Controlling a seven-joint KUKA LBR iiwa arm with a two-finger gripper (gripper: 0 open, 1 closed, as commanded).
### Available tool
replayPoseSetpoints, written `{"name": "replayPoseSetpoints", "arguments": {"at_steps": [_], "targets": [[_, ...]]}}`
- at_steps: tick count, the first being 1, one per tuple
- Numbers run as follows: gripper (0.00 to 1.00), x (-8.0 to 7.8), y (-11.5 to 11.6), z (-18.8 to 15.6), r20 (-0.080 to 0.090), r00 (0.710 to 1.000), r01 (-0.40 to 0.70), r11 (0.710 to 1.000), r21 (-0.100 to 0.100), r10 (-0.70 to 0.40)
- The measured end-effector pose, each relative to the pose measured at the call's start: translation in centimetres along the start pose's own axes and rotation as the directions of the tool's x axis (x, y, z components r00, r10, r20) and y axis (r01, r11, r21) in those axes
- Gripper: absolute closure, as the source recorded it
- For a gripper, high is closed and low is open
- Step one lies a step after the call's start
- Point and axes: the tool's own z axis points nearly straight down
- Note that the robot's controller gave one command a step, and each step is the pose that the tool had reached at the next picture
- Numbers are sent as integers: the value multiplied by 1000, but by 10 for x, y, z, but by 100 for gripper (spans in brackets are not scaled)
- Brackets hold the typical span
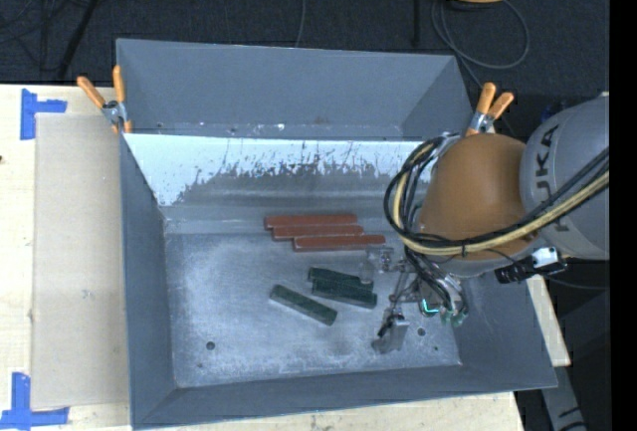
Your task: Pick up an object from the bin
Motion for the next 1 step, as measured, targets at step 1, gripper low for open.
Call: {"name": "replayPoseSetpoints", "arguments": {"at_steps": [1], "targets": [[0,-41,19,74,9,993,-121,993,-1,121]]}}
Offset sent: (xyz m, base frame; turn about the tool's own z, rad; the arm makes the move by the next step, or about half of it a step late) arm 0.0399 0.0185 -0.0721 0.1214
